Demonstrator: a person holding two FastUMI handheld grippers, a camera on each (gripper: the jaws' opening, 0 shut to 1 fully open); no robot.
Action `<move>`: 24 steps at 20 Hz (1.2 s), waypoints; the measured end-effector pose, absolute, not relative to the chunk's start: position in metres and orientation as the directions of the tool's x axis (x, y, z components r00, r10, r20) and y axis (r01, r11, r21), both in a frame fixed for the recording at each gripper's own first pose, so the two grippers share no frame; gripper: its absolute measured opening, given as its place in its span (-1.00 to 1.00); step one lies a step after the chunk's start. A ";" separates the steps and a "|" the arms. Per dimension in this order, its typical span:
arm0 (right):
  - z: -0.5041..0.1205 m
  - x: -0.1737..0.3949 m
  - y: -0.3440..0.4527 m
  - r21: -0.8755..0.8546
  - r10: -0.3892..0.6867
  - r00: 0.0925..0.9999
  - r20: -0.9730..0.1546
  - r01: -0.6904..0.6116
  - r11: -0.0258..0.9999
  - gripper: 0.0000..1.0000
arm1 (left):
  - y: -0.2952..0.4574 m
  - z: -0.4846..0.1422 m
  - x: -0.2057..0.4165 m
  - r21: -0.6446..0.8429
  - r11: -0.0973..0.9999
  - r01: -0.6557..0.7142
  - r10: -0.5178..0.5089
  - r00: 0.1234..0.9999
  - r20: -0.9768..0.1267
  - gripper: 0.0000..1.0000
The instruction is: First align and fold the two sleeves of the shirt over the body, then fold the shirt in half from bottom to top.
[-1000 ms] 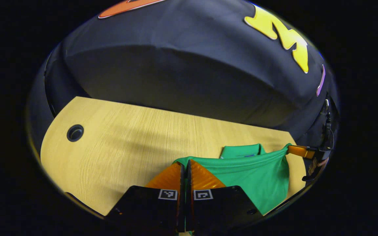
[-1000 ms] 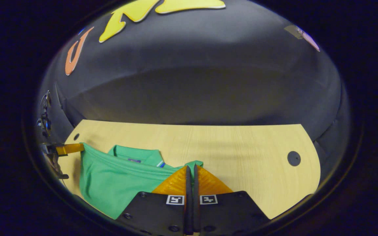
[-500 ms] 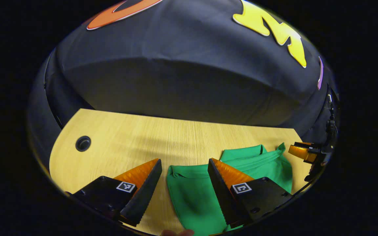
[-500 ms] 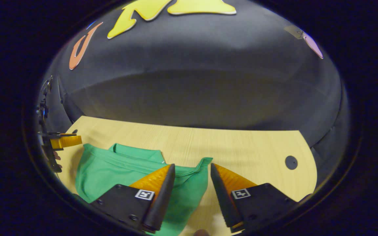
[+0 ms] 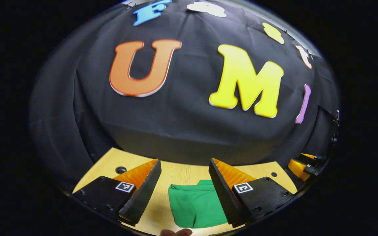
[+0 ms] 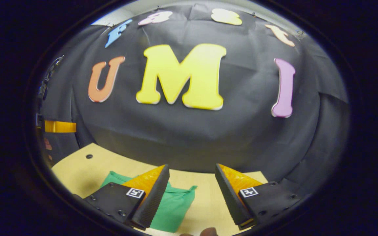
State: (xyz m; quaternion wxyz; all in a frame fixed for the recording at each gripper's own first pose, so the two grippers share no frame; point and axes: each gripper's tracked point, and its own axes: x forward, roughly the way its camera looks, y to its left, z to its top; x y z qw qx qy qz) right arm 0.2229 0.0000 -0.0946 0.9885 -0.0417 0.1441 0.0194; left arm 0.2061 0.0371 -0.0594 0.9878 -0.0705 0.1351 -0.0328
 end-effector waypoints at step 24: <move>-0.006 -0.050 0.010 -0.055 -0.035 0.995 -0.091 0.030 0.998 0.70 | -0.010 0.000 -0.048 -0.007 0.998 0.064 -0.064 0.998 -0.024 0.93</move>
